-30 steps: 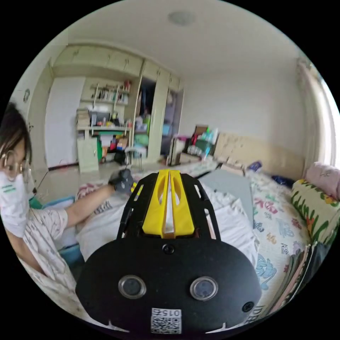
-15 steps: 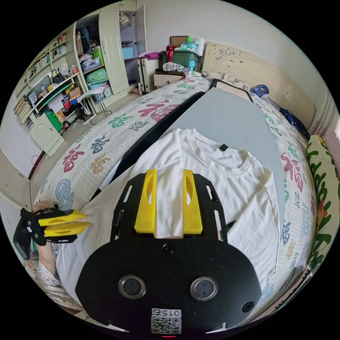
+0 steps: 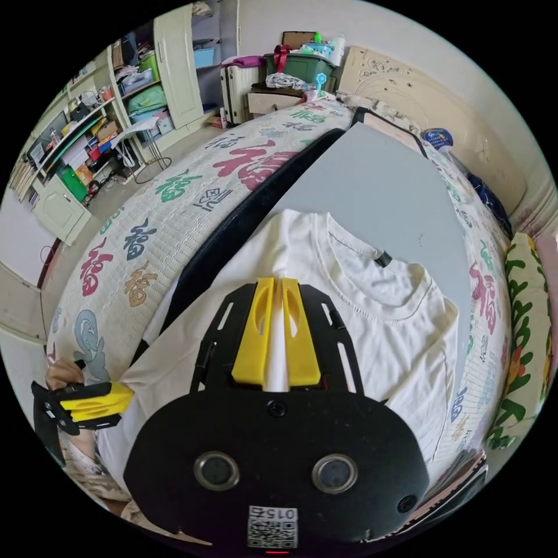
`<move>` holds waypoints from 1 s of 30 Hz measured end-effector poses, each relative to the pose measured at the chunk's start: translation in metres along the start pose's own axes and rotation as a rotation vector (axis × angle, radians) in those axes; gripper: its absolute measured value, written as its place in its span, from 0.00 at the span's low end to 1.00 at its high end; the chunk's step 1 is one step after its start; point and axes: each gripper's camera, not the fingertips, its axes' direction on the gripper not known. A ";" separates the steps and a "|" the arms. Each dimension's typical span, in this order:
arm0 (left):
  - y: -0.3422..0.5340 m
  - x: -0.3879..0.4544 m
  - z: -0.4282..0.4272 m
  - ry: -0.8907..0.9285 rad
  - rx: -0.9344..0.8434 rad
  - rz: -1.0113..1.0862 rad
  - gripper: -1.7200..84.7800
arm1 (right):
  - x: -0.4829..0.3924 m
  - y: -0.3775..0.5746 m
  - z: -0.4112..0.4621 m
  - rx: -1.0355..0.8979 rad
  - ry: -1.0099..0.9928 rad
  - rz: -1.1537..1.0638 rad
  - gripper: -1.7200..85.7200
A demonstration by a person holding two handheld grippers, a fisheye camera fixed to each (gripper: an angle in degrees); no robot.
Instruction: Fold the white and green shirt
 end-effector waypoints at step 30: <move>-0.072 -0.028 -0.029 0.138 -0.164 -0.284 0.03 | 0.080 0.037 0.055 -0.053 0.073 -0.066 0.08</move>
